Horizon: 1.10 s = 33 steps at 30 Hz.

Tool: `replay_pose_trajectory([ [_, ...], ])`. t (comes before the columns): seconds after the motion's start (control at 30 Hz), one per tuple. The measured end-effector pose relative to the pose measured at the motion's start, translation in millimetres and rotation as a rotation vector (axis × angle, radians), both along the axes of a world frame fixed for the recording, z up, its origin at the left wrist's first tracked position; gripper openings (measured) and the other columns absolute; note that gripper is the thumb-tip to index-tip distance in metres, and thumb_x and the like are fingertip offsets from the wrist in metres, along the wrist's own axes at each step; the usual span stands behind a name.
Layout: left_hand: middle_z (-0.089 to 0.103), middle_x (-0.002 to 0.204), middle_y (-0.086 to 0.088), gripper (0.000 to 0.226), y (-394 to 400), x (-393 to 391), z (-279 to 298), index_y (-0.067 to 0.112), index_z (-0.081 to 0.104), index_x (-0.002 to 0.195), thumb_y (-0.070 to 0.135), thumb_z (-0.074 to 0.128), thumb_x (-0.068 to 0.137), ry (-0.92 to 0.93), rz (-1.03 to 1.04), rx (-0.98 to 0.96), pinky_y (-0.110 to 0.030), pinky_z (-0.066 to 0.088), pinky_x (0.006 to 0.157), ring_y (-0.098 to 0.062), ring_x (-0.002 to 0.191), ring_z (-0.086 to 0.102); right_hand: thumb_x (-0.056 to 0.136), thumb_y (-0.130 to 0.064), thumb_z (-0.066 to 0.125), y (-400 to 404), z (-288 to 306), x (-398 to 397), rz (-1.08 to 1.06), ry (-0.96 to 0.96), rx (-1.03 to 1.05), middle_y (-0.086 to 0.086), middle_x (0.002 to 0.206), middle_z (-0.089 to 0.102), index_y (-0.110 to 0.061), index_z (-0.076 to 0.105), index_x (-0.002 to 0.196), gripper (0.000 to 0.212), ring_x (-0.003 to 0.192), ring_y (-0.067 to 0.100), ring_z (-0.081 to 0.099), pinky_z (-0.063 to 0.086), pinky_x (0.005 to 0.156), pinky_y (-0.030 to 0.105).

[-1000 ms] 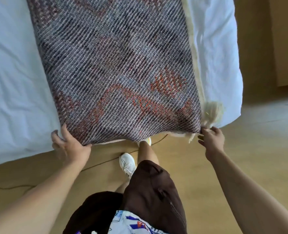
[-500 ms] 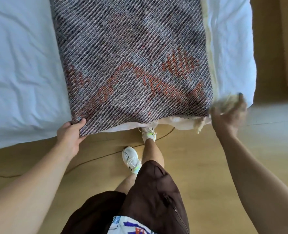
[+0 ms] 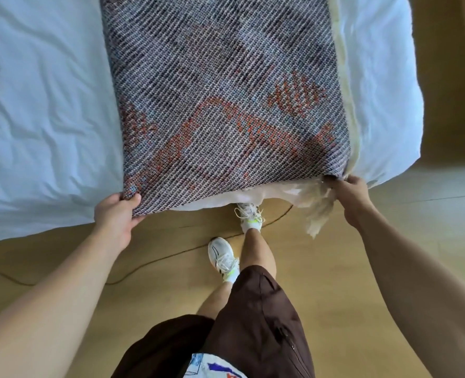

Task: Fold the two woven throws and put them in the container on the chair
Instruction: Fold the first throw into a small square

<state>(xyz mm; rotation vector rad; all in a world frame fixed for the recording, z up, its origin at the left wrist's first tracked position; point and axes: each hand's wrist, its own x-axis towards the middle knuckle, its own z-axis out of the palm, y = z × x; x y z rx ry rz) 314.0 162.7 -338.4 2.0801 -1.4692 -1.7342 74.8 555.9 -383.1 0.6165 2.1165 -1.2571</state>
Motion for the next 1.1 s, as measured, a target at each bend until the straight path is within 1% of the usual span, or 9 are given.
replay_pose_trajectory([
  [0.1, 0.070, 0.103, -0.002, 0.017, -2, 6, 16, 0.012, 0.066, 0.108, 0.001, 0.063, 0.095, 0.026, 0.016, -0.010, -0.044, 0.057, 0.085, -0.021, 0.098, 0.067, 0.083, -0.012, 0.073, 10, 31, 7, 0.031, 0.030, 0.014, -0.008, 0.057, 0.067, -0.013, 0.073, 0.073, 0.009, 0.051, 0.005, 0.058, 0.048, 0.059, 0.022],
  [0.2, 0.069, 0.110, -0.006, 0.022, -3, 18, 39, 0.007, 0.065, 0.118, 0.003, 0.061, 0.096, 0.045, 0.033, -0.005, -0.045, 0.057, 0.086, -0.025, 0.100, 0.067, 0.089, -0.008, 0.069, 22, 72, 17, 0.088, -0.041, -0.065, 0.003, 0.060, 0.068, -0.001, 0.072, 0.080, 0.011, 0.048, 0.015, 0.061, 0.050, 0.046, 0.022],
  [0.27, 0.067, 0.115, -0.010, 0.024, -6, 25, 60, 0.004, 0.064, 0.121, 0.003, 0.061, 0.096, 0.056, 0.050, -0.006, -0.044, 0.057, 0.082, -0.026, 0.099, 0.066, 0.096, -0.014, 0.066, 28, 98, 28, 0.155, -0.080, -0.094, 0.006, 0.062, 0.064, -0.002, 0.068, 0.078, 0.022, 0.049, 0.017, 0.057, 0.049, 0.045, 0.024],
  [0.4, 0.065, 0.116, -0.018, 0.028, -17, 41, 105, -0.002, 0.061, 0.122, 0.000, 0.063, 0.095, 0.080, 0.066, 0.022, -0.041, 0.059, 0.068, -0.026, 0.086, 0.065, 0.094, -0.037, 0.069, 33, 159, 38, 0.238, -0.024, -0.030, 0.003, 0.062, 0.054, -0.006, 0.069, 0.076, 0.036, 0.052, 0.013, 0.046, 0.038, 0.051, 0.025],
  [0.53, 0.066, 0.098, -0.018, 0.023, -34, 46, 150, 0.000, 0.060, 0.115, -0.005, 0.062, 0.092, 0.159, 0.116, 0.069, -0.033, 0.060, 0.046, -0.027, 0.079, 0.062, 0.086, -0.032, 0.078, 31, 221, 28, 0.254, -0.014, -0.078, 0.010, 0.063, 0.052, -0.002, 0.068, 0.077, 0.033, 0.048, 0.017, 0.047, 0.040, 0.049, 0.025],
  [0.6, 0.064, 0.090, -0.016, 0.025, -42, 36, 170, 0.003, 0.060, 0.115, -0.006, 0.062, 0.092, 0.216, 0.096, 0.046, -0.034, 0.061, 0.048, -0.026, 0.077, 0.062, 0.078, -0.024, 0.083, 23, 246, 18, 0.223, 0.015, -0.125, 0.013, 0.069, 0.061, -0.002, 0.072, 0.091, 0.028, 0.053, 0.021, 0.056, 0.046, 0.054, 0.028],
  [0.73, 0.065, 0.089, -0.014, 0.024, -54, 0, 208, 0.011, 0.066, 0.107, -0.005, 0.061, 0.091, 0.343, 0.039, -0.002, -0.036, 0.062, 0.059, -0.024, 0.077, 0.063, 0.089, -0.009, 0.071, -4, 285, -10, 0.158, 0.056, -0.243, 0.016, 0.085, 0.075, -0.023, 0.071, 0.114, 0.029, 0.061, 0.022, 0.067, 0.056, 0.056, 0.028],
  [0.9, 0.065, 0.086, -0.012, 0.014, -79, -67, 244, 0.011, 0.067, 0.100, 0.000, 0.060, 0.093, 0.471, 0.052, 0.009, -0.037, 0.054, 0.067, -0.022, 0.076, 0.063, 0.093, -0.008, 0.066, -40, 314, -70, 0.064, 0.109, -0.395, 0.022, 0.102, 0.075, -0.010, 0.073, 0.114, 0.022, 0.078, 0.029, 0.072, 0.062, 0.063, 0.031],
  [1.1, 0.064, 0.082, -0.013, 0.009, -130, -175, 262, 0.008, 0.062, 0.090, 0.002, 0.058, 0.096, 0.541, 0.184, 0.017, -0.039, 0.057, 0.076, -0.024, 0.074, 0.066, 0.093, -0.015, 0.067, -93, 316, -184, -0.047, 0.064, -0.541, 0.018, 0.097, 0.072, -0.003, 0.068, 0.117, 0.027, 0.077, 0.028, 0.072, 0.061, 0.063, 0.035],
])
